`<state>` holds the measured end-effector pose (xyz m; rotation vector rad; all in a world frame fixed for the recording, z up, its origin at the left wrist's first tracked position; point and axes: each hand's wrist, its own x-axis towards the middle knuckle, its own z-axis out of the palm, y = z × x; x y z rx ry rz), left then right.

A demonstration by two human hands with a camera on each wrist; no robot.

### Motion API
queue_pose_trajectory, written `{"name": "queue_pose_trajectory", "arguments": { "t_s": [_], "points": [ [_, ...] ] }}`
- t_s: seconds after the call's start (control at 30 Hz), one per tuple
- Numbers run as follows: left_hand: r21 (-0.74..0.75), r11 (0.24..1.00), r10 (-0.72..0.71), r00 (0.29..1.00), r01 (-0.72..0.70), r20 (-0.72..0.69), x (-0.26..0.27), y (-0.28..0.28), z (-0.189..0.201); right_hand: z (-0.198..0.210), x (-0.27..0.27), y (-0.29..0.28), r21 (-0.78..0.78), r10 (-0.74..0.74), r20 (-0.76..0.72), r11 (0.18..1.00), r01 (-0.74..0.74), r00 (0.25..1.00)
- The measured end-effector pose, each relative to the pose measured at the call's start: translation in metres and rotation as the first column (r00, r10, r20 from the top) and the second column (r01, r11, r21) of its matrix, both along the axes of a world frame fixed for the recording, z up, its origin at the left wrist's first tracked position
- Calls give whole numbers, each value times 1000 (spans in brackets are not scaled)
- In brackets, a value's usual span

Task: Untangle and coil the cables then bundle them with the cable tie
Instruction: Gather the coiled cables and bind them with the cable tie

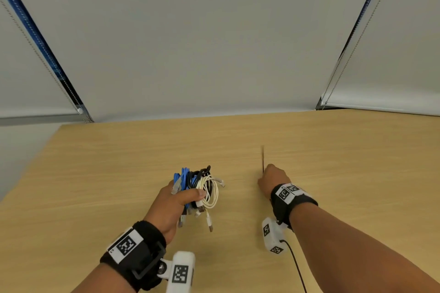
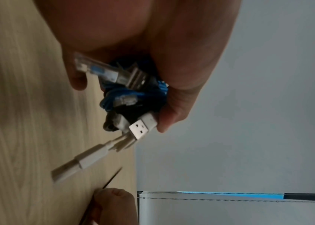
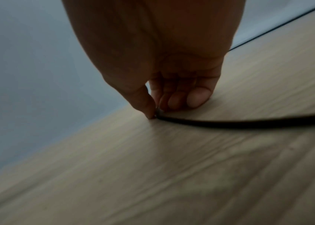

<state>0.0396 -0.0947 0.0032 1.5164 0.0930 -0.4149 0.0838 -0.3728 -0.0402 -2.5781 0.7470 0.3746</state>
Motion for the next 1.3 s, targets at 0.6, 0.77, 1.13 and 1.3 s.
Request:
{"name": "queue_pose_trajectory", "arguments": {
  "t_s": [0.6, 0.77, 1.13, 1.3],
  "points": [
    [-63, 996, 58, 997, -61, -49, 36, 29, -3, 71, -83, 33, -49, 518, 450, 827, -560, 727],
    [-111, 994, 12, 998, -19, -62, 34, 28, -3, 67, -84, 36, -23, 469, 476, 852, -523, 744],
    [-123, 992, 9, 995, -21, -96, 31, 32, 2, 75, -85, 48, 109, 295, 655, 874, -473, 696],
    [-182, 983, 18, 996, -35, -91, 33, 38, 2, 82, -86, 50, 113, 277, 698, 868, -484, 660]
  ]
}}
